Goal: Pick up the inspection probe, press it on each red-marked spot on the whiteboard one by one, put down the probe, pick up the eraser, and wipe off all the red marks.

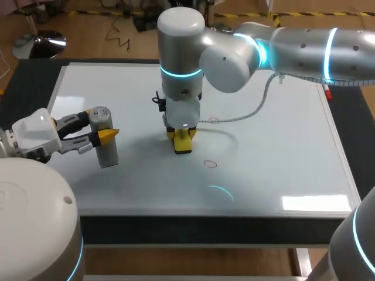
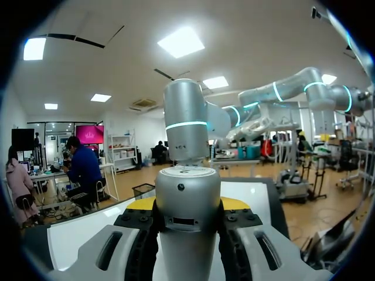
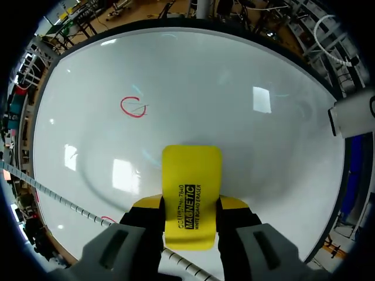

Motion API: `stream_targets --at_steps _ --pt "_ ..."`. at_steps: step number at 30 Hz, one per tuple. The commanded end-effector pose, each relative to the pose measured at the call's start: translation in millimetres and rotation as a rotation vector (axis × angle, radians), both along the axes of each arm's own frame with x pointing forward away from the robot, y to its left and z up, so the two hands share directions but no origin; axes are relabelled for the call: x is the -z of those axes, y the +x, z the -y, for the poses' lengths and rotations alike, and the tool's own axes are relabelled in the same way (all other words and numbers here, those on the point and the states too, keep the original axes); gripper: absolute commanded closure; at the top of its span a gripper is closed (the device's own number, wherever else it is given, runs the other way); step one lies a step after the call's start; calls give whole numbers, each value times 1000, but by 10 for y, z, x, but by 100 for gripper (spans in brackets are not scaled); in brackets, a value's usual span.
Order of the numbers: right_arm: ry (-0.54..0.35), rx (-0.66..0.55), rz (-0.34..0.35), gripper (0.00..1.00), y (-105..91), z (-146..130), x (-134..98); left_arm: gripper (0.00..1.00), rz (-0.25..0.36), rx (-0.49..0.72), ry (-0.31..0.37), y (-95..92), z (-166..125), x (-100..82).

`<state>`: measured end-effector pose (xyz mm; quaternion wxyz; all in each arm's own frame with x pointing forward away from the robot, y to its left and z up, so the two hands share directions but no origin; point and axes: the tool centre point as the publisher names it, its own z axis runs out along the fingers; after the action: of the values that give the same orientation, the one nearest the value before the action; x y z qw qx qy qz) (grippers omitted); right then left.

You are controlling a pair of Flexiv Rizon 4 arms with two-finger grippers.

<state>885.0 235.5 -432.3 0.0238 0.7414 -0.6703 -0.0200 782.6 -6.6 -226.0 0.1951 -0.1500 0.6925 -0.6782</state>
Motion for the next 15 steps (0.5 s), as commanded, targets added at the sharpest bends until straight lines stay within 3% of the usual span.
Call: stream_targets --at_steps 1,15 --pt "1 11 2 100 29 186 25 100 2 -1 0 -7 4 -5" --pt "-10 52 11 100 70 431 -25 100 2 -1 0 -7 4 -5"
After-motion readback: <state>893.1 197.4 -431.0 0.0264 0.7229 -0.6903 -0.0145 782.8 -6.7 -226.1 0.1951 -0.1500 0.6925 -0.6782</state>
